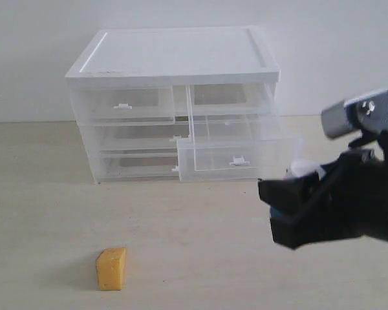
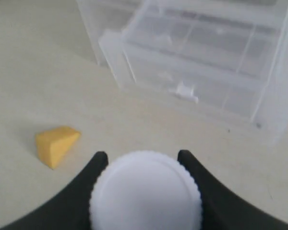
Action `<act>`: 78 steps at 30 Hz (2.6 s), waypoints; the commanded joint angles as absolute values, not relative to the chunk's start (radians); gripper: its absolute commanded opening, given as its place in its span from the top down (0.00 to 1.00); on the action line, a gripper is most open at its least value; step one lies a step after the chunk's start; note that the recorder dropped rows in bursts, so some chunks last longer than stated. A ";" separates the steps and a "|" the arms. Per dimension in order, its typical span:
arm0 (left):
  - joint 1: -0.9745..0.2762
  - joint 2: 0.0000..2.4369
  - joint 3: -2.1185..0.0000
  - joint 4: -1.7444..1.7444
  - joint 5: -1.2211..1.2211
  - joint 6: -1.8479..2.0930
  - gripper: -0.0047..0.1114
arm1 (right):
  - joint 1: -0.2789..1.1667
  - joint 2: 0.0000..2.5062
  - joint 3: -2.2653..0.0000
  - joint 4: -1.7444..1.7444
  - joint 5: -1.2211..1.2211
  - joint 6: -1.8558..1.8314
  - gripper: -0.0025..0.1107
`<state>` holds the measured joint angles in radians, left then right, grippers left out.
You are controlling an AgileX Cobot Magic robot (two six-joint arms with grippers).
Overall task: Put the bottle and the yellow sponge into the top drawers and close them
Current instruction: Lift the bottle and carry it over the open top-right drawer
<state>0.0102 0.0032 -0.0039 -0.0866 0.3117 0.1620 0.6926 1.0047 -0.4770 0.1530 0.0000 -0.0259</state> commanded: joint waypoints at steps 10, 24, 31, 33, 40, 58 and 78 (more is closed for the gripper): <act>0.013 0.000 0.000 -0.086 0.306 0.166 0.92 | 0.674 1.282 -0.869 0.175 -0.065 0.323 0.98; 0.013 0.000 0.000 -0.086 0.306 0.166 0.92 | 0.587 1.594 -1.069 0.189 -0.075 0.369 0.95; 0.013 0.000 0.000 -0.086 0.306 0.166 0.92 | 0.587 1.634 -1.069 0.189 -0.106 0.348 0.58; 0.013 0.000 0.000 -0.086 0.306 0.166 0.92 | 0.587 1.643 -1.069 0.189 -0.107 0.339 0.55; 0.013 0.000 0.000 -0.086 0.306 0.166 0.92 | 0.561 1.604 -1.069 0.191 -0.133 0.258 0.54; 0.013 0.000 0.000 -0.086 0.306 0.166 0.92 | 0.581 1.498 -1.156 0.437 0.398 -0.705 0.98; 0.013 0.000 0.000 -0.086 0.306 0.166 0.92 | 0.555 1.628 -1.200 0.611 0.341 -0.866 0.98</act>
